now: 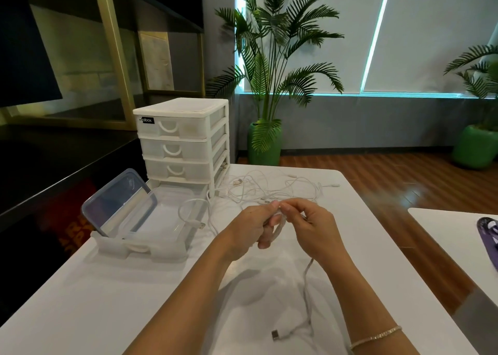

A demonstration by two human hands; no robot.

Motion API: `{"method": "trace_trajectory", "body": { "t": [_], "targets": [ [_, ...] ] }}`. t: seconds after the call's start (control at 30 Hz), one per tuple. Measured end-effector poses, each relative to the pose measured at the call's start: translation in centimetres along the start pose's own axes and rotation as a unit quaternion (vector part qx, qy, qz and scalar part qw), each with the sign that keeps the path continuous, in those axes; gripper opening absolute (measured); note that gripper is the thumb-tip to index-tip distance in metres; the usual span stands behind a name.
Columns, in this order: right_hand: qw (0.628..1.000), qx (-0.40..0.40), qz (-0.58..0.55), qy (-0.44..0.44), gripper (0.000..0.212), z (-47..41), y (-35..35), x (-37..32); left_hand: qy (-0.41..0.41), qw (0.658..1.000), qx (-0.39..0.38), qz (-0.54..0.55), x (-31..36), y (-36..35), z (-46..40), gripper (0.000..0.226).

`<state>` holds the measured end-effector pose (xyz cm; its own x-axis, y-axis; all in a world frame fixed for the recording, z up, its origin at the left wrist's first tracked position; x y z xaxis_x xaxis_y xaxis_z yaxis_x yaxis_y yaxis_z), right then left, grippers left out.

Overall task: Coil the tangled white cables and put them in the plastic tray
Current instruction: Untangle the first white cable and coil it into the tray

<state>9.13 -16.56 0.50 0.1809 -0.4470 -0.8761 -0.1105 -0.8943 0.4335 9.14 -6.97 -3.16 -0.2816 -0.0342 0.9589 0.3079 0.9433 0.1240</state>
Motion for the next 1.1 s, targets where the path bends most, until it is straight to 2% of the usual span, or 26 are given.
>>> {"method": "trace_trajectory", "body": {
  "t": [0.1,0.2,0.3,0.43,0.57,0.73,0.8,0.93,1.0,1.1],
  "targets": [
    [1.000,-0.004,-0.005,-0.010,0.019,-0.1,-0.4,0.3,0.014,0.997,0.021,0.076,-0.6,0.2,0.0,0.048],
    [0.995,-0.041,-0.061,-0.067,0.022,-0.3,-1.0,1.4,0.018,0.983,0.056,0.175,-0.7,0.5,0.0,0.054],
    [0.985,-0.062,-0.117,-0.112,0.028,-0.4,-1.6,2.1,0.007,0.948,0.099,0.303,-0.4,0.7,-0.1,0.058],
    [0.988,-0.042,-0.104,-0.108,0.029,-0.2,-1.5,2.1,-0.009,0.897,0.131,0.422,-0.1,0.9,-0.3,0.054],
    [0.995,-0.060,0.010,-0.083,0.031,0.0,-2.3,1.8,-0.019,0.864,0.150,0.480,0.1,1.4,-0.3,0.057],
    [0.995,-0.044,0.064,-0.066,0.024,0.3,-2.8,1.5,-0.021,0.839,0.158,0.520,0.2,1.6,-0.2,0.061],
    [0.997,-0.034,0.031,-0.064,0.025,0.4,-2.6,1.2,-0.026,0.825,0.155,0.543,0.4,1.6,-0.3,0.062],
    [0.976,-0.075,-0.184,-0.094,0.011,0.8,-2.7,1.0,-0.034,0.792,0.149,0.591,0.8,1.5,-0.3,0.059],
    [0.974,-0.067,-0.193,-0.097,0.007,0.8,-2.5,0.9,-0.035,0.789,0.153,0.594,0.7,1.5,-0.2,0.060],
    [0.969,-0.073,-0.191,-0.135,0.014,0.8,-2.9,1.4,-0.031,0.793,0.160,0.587,0.4,1.7,-0.3,0.060]
  ]
}}
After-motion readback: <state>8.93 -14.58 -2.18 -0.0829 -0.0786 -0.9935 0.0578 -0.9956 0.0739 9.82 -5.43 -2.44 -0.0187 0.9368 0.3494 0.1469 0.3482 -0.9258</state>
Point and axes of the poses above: each hand's wrist, its own z-axis away from the middle knuckle, its own y-axis out of the back of the hand, x = y × z, the point moved 10 cm from there along -z, towards the middle knuckle, and after that the axes turned 14 degrees about -y, right-handed, at the moved point
